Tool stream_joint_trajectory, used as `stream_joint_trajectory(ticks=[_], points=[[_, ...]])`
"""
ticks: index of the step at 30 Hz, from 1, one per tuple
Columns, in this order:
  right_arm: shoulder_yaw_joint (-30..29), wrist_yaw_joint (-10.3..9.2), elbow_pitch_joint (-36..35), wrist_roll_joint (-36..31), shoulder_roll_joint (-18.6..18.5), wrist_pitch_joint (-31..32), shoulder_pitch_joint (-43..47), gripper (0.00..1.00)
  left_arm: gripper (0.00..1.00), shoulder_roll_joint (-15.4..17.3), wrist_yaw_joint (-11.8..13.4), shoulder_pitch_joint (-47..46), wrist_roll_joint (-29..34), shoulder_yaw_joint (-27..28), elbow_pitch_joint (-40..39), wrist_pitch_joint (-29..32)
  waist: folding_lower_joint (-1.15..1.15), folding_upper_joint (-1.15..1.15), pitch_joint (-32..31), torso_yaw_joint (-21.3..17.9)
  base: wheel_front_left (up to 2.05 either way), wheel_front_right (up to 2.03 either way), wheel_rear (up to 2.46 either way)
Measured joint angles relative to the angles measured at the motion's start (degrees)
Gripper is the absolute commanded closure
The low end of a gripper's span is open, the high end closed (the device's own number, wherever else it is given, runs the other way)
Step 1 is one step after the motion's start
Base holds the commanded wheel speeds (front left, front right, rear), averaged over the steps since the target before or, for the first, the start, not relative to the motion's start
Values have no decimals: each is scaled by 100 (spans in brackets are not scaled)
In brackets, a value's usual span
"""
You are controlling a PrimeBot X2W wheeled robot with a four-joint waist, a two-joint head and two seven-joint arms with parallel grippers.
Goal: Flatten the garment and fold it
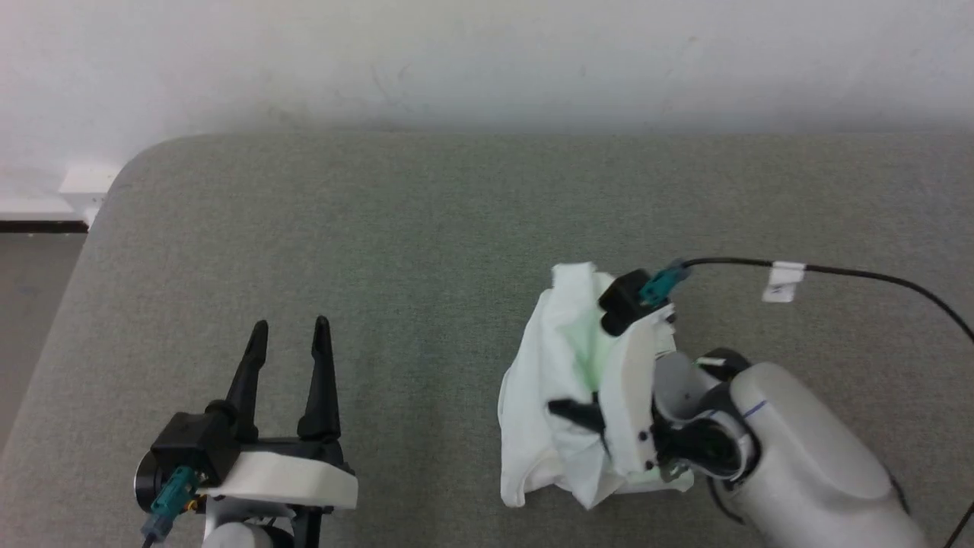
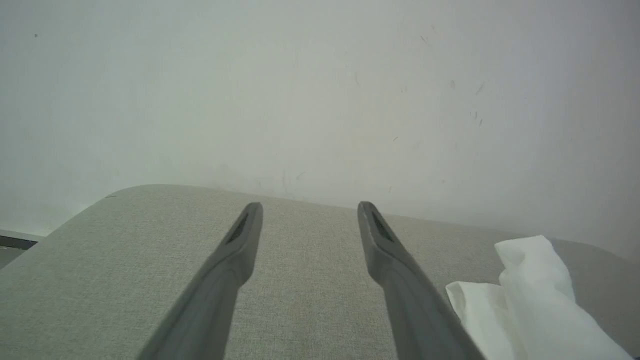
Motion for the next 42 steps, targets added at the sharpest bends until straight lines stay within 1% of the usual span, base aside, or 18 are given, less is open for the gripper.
stream_joint_trajectory(ticks=[1,2,3,4,8,11,15,18,20,23,27,33,36,38,42], points=[[68,0,104,2,78,-8,-2,100,0,-7,-26,-24,-2,-4,13,0,0,0,19,29,0,0,0],[144,0,207,-1,134,-46,-3,82,0,-8,-29,-49,-2,-10,21,0,0,0,40,53,0,0,0],[214,0,286,-31,167,-147,-8,31,0,-10,-30,-66,-2,-11,25,0,0,0,64,75,0,0,0],[221,0,370,-59,211,-313,-14,0,0,-13,-31,-76,-2,-14,37,0,0,0,89,96,0,0,0],[363,0,443,-62,292,-926,-112,0,0,-23,-36,-94,-2,12,63,0,0,0,181,145,0,0,0],[625,0,271,-91,214,-1321,-221,0,0,-29,-36,-95,-1,42,75,0,1,0,202,129,0,0,0],[923,0,-122,-492,-147,-2062,-274,0,0,-46,-36,-94,7,48,96,0,1,0,157,74,0,0,0],[937,0,-445,-929,-438,-2791,-246,0,0,-53,-35,-93,8,64,93,0,0,0,102,13,0,0,0],[721,0,-616,-1316,-570,-3353,-163,0,0,-54,-34,-92,9,93,91,0,0,0,70,-39,0,0,0],[122,0,-804,-1759,-642,-4062,181,0,0,-62,-13,-87,59,137,71,0,0,0,19,-118,0,0,0],[-832,0,-1021,-2120,-613,-4535,869,0,0,-65,51,-53,111,245,13,0,0,0,-47,-222,0,0,0],[-2249,0,-1241,-2176,-556,-4541,1750,0,0,-71,134,53,168,403,-55,0,0,0,-123,-354,0,0,0],[-2853,0,-1227,-1897,-557,-4295,2015,0,0,-69,181,100,211,515,-64,0,0,0,-132,-389,0,0,0],[-3201,0,-1159,-1558,-548,-3972,2146,0,0,-68,192,104,254,557,-98,0,0,0,-116,-387,0,0,0],[-3737,0,-825,-546,-561,-2939,2215,0,0,-52,192,124,364,617,-146,0,0,0,-39,-360,0,0,0]])
